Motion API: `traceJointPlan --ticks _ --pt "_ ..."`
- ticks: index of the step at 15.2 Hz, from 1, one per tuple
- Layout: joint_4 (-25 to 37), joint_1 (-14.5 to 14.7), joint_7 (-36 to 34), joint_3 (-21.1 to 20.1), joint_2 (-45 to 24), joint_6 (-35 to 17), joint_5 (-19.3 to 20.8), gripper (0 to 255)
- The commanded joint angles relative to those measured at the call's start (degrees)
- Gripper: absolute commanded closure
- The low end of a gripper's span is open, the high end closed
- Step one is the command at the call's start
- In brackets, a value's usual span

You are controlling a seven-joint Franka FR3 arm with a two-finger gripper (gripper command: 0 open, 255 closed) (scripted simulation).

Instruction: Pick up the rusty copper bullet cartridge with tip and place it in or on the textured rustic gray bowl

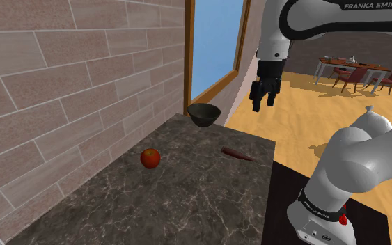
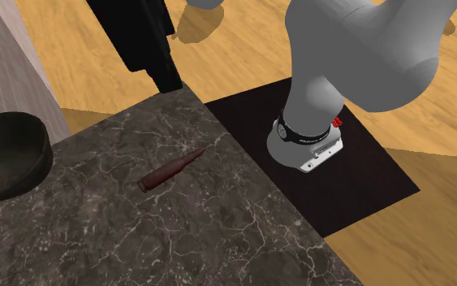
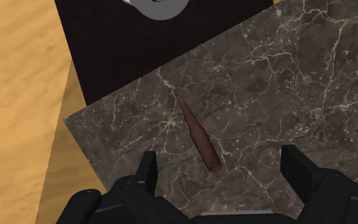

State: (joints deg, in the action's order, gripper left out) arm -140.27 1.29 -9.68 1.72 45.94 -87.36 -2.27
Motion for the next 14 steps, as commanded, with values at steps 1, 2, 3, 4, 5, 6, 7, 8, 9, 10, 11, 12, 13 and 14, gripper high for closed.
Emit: traceJointPlan --ticks 1,2,3,4,5,6,7,8,9,10,11,12,13,14 --pt "0.0 0.0 0.0 0.0 0.0 0.0 0.0 0" --pt "-2.2 0.3 1.4 0.3 0.4 -2.3 0.3 0" --pt "-4.4 0.6 2.7 0.7 0.8 -4.7 0.6 0" --pt "-6.5 0.9 4.1 1.0 1.0 -7.1 1.0 0" --pt "-8.5 1.3 5.4 1.4 1.1 -9.5 1.3 0" --pt "-10.5 1.6 6.8 1.8 1.1 -12.0 1.6 0" --pt "-12.4 1.9 8.1 2.2 1.0 -14.6 1.9 0" --pt "-14.2 2.2 9.5 2.6 0.7 -17.2 2.2 0" --pt "-15.9 2.5 10.8 3.1 0.2 -19.9 2.5 0" --pt "-17.5 2.8 12.2 3.5 -0.4 -22.7 2.9 0" --pt "-19.1 3.1 13.6 4.0 -1.2 -25.5 3.2 0" --pt "-20.5 3.4 14.9 4.6 -2.1 -28.5 3.5 0" --pt "-21.9 3.7 16.3 5.1 -3.3 -31.5 3.7 0" --pt "-23.1 4.1 17.7 5.6 -4.7 -34.7 4.0 0"
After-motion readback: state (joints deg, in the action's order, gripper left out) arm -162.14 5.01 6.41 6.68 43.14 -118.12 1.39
